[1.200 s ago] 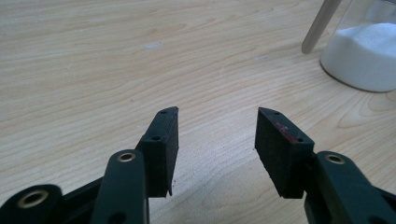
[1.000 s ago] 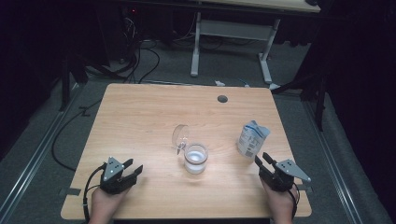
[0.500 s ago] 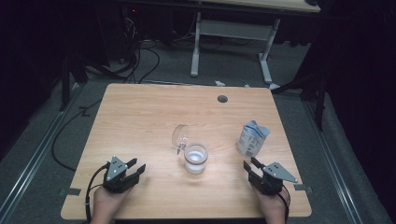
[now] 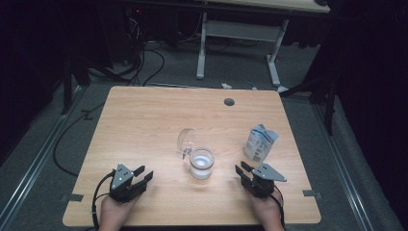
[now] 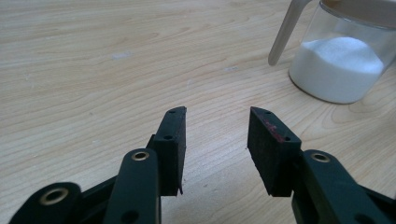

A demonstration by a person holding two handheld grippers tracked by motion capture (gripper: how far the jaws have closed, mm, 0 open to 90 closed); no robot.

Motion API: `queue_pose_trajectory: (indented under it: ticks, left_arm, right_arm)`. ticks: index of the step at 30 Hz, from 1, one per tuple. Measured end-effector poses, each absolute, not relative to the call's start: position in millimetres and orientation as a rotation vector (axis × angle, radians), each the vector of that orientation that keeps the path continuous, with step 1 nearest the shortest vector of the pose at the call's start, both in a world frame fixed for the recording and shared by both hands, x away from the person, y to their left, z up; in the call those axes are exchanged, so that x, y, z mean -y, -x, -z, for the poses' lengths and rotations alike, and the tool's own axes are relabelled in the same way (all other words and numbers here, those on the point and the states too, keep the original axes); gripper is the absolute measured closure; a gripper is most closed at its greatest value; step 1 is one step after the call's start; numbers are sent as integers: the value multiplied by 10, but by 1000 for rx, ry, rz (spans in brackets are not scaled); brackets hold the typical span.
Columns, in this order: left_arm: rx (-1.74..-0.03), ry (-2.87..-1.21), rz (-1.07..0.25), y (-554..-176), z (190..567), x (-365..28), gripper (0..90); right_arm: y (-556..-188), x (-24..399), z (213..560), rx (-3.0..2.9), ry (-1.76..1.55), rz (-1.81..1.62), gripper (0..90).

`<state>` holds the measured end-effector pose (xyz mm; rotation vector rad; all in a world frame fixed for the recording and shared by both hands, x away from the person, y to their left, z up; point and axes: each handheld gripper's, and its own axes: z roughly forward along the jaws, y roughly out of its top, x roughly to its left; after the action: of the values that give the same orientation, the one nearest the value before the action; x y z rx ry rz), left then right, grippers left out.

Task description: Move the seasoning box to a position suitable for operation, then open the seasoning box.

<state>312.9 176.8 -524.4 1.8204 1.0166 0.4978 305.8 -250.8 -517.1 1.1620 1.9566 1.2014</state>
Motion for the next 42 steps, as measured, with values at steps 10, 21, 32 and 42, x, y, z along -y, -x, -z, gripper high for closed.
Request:
queue_pose_trajectory:
  ticks: [10, 21, 32, 42]
  left_arm:
    - [-1067, -1772, -464, -3196, 5153, -1646, 684]
    - [-1043, -1772, -447, -3426, 4966, -1343, 828]
    - [-1048, -1734, -417, -3601, 4790, -1113, 847]
    - [-1036, -1722, -405, -3654, 4717, -969, 897]
  right_arm:
    - [-3200, 2263, 5181, -1999, -1149, -1217, 783]
    - [-3230, 2084, 5173, -2057, -1104, -1234, 900]
    - [-3209, 2036, 5176, -2077, -1078, -1244, 900]
    - [-3178, 1957, 5179, -2109, -1038, -1248, 900]
